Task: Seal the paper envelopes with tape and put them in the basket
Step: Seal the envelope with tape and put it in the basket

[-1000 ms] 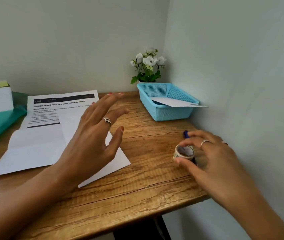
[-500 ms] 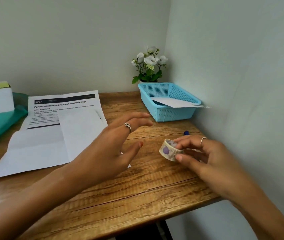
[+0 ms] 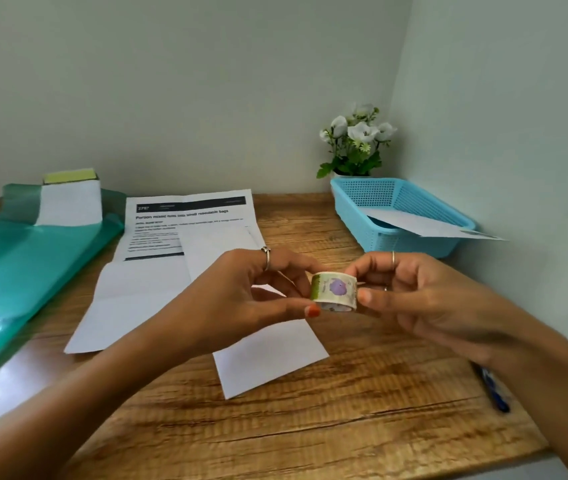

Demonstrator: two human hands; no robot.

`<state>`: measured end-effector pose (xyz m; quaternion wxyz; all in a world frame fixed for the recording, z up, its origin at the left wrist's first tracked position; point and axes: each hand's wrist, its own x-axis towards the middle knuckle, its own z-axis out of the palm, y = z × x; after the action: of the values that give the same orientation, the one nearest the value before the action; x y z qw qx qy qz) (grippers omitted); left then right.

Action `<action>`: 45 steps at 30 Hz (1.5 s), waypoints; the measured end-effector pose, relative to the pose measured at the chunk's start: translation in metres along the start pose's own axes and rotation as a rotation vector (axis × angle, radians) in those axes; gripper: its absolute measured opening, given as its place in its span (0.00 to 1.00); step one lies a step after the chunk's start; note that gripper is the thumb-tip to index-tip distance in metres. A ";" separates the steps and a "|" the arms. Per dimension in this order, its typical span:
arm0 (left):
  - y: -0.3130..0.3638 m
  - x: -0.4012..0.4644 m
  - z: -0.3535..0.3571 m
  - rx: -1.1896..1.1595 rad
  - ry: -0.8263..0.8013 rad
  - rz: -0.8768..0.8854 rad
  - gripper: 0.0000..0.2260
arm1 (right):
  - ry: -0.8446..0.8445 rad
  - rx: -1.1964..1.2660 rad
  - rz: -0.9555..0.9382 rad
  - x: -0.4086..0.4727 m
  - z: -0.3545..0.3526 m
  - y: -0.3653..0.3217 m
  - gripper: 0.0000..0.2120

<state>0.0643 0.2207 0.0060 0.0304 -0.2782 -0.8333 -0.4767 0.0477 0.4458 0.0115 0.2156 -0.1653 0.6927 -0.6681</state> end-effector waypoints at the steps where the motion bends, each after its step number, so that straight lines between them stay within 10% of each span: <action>1: 0.001 0.000 0.000 0.003 0.017 0.009 0.16 | -0.006 0.009 0.002 0.002 0.000 -0.002 0.13; 19: -0.004 0.000 0.013 0.078 0.074 -0.013 0.14 | 0.162 0.134 -0.029 0.014 0.001 0.007 0.13; 45: -0.013 -0.001 0.028 0.076 -0.042 0.008 0.15 | 0.203 -0.629 -0.370 0.009 0.012 0.015 0.10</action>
<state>0.0646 0.2379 -0.0199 0.0255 -0.2898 -0.8503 -0.4385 0.0470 0.4321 -0.0047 -0.0396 -0.2788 0.8402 -0.4635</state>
